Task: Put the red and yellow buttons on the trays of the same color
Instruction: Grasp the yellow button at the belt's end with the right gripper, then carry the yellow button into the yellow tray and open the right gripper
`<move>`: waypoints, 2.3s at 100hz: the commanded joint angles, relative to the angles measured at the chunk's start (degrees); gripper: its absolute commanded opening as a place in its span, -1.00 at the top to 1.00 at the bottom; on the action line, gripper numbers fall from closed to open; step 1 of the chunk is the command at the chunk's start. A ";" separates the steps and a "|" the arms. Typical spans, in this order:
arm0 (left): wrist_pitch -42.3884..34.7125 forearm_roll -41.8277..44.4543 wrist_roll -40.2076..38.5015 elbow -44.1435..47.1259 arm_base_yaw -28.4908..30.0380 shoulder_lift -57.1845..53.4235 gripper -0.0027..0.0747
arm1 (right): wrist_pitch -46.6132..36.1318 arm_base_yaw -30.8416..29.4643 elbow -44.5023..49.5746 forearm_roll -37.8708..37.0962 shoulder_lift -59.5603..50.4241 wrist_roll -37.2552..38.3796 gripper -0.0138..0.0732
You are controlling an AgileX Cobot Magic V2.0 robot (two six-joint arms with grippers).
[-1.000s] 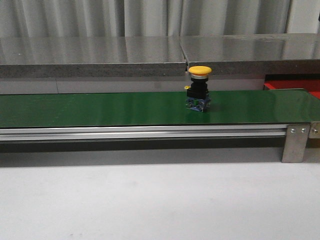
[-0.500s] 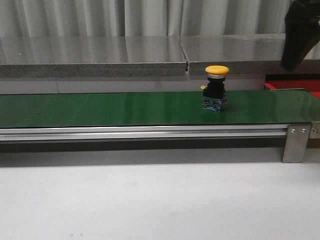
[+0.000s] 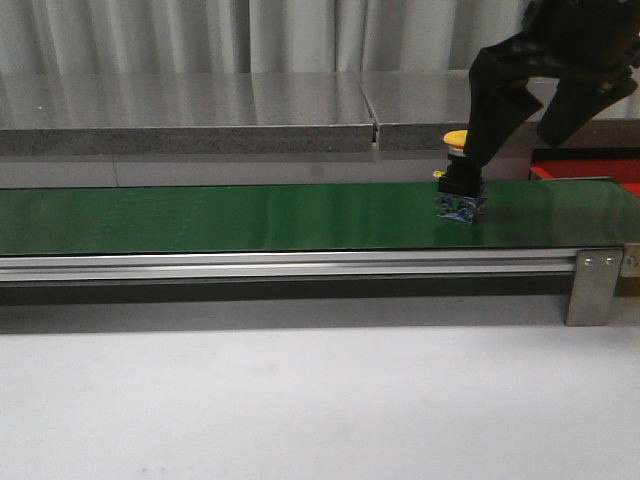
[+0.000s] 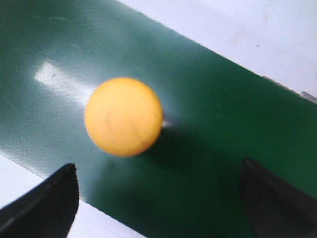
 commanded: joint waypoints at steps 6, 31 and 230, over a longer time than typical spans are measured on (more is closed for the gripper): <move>-4.16 0.00 -0.61 -1.41 -0.12 0.48 0.98 | -4.54 0.46 -1.30 0.64 -0.43 -0.66 -0.80; -4.16 0.00 -0.61 -1.41 -0.12 0.48 0.98 | -8.46 0.46 -1.30 0.64 1.37 -1.25 -0.80; -4.16 0.00 -0.61 -1.41 -0.12 0.48 0.98 | -15.10 -26.67 14.43 -7.59 0.31 13.90 0.31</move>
